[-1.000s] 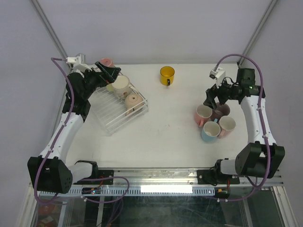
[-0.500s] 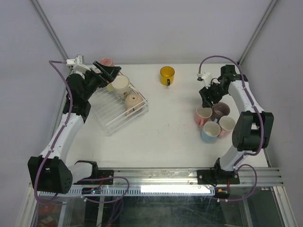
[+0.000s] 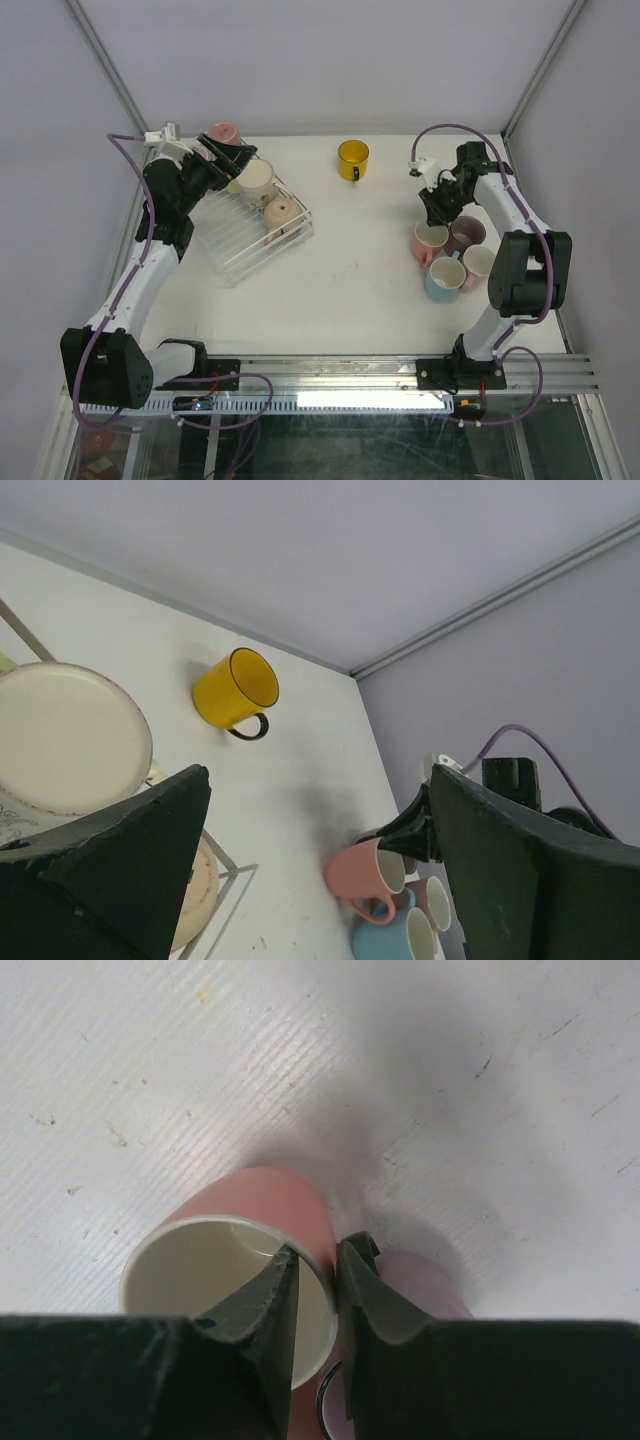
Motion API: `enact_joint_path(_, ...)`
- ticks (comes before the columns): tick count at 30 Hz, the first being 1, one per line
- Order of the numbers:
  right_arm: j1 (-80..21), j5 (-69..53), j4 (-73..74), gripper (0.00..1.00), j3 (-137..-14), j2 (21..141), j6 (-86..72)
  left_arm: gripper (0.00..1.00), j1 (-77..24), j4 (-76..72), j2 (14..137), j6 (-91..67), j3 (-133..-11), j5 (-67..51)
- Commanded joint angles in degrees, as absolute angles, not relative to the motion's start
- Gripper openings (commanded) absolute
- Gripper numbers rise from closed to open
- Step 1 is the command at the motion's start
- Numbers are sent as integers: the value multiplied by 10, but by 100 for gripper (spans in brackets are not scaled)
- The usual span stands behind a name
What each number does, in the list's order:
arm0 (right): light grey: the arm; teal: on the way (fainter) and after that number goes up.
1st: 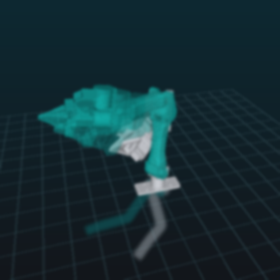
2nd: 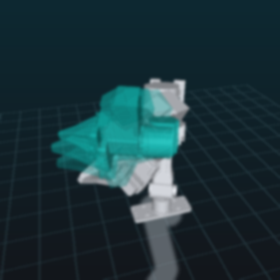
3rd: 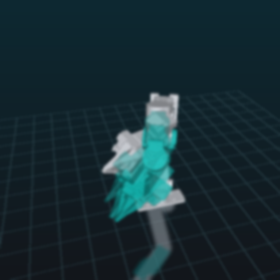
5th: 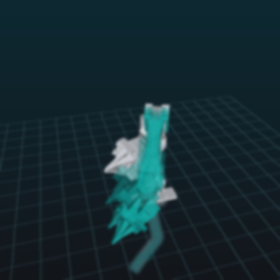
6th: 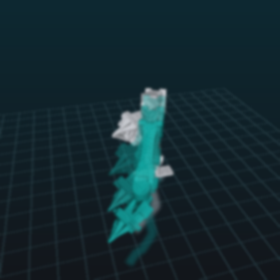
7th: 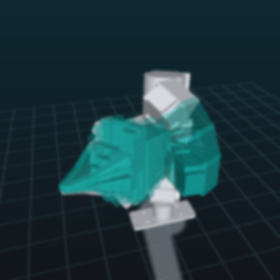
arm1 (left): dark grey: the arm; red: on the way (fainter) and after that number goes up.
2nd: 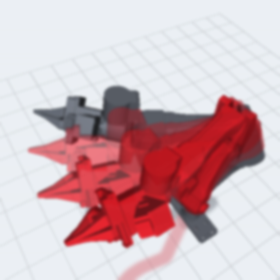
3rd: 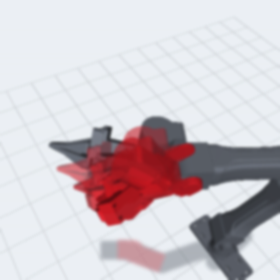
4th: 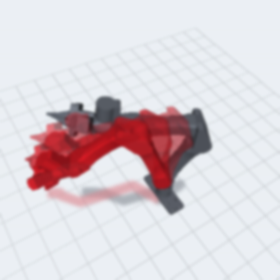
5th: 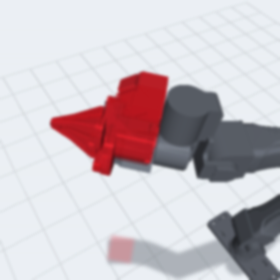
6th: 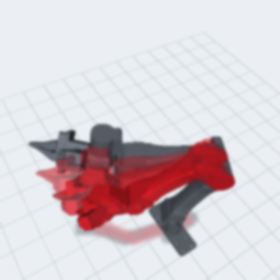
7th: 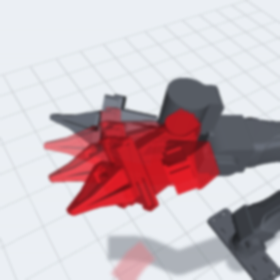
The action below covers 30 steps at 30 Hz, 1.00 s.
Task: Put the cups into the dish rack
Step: Pick up the cup at the center of the board.
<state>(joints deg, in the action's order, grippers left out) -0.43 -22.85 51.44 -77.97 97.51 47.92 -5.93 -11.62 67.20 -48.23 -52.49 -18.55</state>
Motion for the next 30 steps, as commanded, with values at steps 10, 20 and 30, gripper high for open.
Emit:
enact_joint_path(10,-1,-378,417,0,-788,915,463,75,-58,-196,717,-616,-562,-278)
enact_joint_path(20,1,-526,174,0,-822,821,184,78,-103,-317,761,-725,-579,-300)
enact_joint_path(30,6,-511,-189,0,-886,826,-131,80,-164,-429,828,-817,-642,-323)
